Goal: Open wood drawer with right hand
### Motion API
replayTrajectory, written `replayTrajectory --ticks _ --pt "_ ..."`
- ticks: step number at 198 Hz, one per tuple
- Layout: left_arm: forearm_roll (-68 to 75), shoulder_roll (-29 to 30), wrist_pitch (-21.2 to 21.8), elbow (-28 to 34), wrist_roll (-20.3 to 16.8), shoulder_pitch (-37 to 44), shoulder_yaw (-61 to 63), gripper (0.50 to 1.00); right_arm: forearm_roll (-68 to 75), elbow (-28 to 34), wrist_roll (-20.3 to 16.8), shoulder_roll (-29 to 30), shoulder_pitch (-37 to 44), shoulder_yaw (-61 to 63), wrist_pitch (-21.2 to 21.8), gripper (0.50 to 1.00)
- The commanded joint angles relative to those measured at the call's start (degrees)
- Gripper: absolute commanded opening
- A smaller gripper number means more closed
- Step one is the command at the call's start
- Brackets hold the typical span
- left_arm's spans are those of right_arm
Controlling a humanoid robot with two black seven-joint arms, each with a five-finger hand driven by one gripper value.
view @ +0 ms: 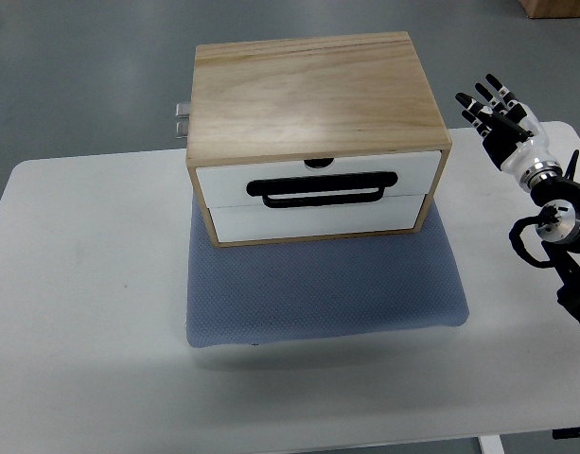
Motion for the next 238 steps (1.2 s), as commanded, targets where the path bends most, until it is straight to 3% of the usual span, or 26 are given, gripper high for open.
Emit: replayTrajectory --ticks 1,81,124,164,199,238 --pt "0.01 0.00 0.00 0.00 0.00 0.00 0.00 1.000 0.06 0.00 -0.01 -0.03 -0.01 -0.19 0.02 0.954" --pt "0.01 0.00 0.00 0.00 0.00 0.00 0.00 1.000 0.06 0.00 0.08 -0.03 0.17 -0.28 0.37 0.954" --pt "0.01 0.00 0.00 0.00 0.00 0.00 0.00 1.000 0.06 0.00 0.26 -2.41 0.08 -0.98 6.70 0.952" --pt "0.01 0.00 0.00 0.00 0.00 0.00 0.00 1.000 7.62 0.26 0.70 -10.49 1.31 -9.77 7.05 0.954" --pt "0.01 0.00 0.00 0.00 0.00 0.00 0.00 1.000 17.11 1.06 0.78 -18.84 7.64 -24.89 7.05 0.952" --pt "0.01 0.00 0.00 0.00 0.00 0.00 0.00 1.000 20.01 6.86 2.45 -27.72 15.90 -40.00 10.04 0.952"
